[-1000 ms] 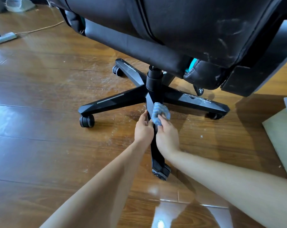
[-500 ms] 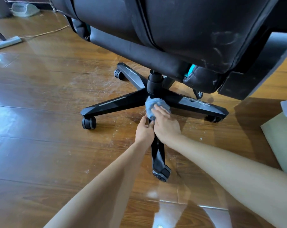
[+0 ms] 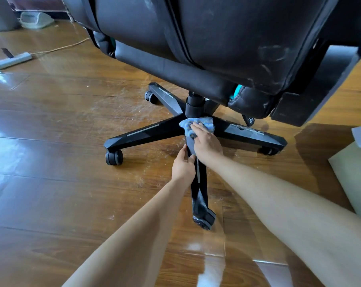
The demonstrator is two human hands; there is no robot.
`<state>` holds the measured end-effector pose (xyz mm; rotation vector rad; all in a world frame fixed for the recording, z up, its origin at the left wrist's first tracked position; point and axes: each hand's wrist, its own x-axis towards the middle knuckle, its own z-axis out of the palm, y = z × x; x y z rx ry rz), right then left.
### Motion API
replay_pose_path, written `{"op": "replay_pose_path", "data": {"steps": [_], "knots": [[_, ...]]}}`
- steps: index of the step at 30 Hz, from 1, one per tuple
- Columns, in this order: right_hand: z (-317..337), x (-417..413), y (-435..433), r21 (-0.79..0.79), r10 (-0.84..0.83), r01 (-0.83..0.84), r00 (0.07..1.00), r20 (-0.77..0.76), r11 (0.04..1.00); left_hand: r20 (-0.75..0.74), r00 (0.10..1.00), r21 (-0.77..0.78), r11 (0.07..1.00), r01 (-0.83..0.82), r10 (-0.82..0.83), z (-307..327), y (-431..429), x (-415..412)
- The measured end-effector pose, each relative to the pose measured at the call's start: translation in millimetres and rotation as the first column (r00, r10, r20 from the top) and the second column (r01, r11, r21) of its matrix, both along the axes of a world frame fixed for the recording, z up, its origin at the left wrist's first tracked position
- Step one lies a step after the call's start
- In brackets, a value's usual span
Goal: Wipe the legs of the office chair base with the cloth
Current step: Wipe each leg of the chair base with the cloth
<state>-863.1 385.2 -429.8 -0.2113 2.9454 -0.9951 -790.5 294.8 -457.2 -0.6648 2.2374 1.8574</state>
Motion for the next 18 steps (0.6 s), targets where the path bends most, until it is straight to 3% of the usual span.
{"op": "replay_pose_path", "data": {"steps": [3, 6, 10, 14, 18], "knots": [[-17, 46, 11, 0.001, -0.11, 0.11, 0.992, -0.061, 0.994, -0.003, 1.0, 0.0, 1.0, -0.019, 0.019, -3, 0, -1], [-35, 82, 33, -0.017, -0.084, 0.083, 0.99, -0.114, 0.996, 0.004, 1.0, 0.002, 1.0, -0.02, 0.02, -5, 1, -1], [-45, 76, 36, -0.09, -0.145, 0.143, 0.989, -0.018, 0.986, 0.006, 1.0, -0.016, 1.0, -0.014, 0.014, -6, 1, -2], [-24, 24, 22, -0.027, -0.249, 0.255, 0.96, 0.13, 0.967, 0.026, 0.999, -0.03, 0.999, -0.02, 0.021, -6, 4, -2], [-4, -1, 18, 0.087, -0.297, 0.286, 0.941, 0.159, 0.954, 0.027, 1.0, -0.128, 0.992, 0.012, -0.009, 0, 9, 1]]}}
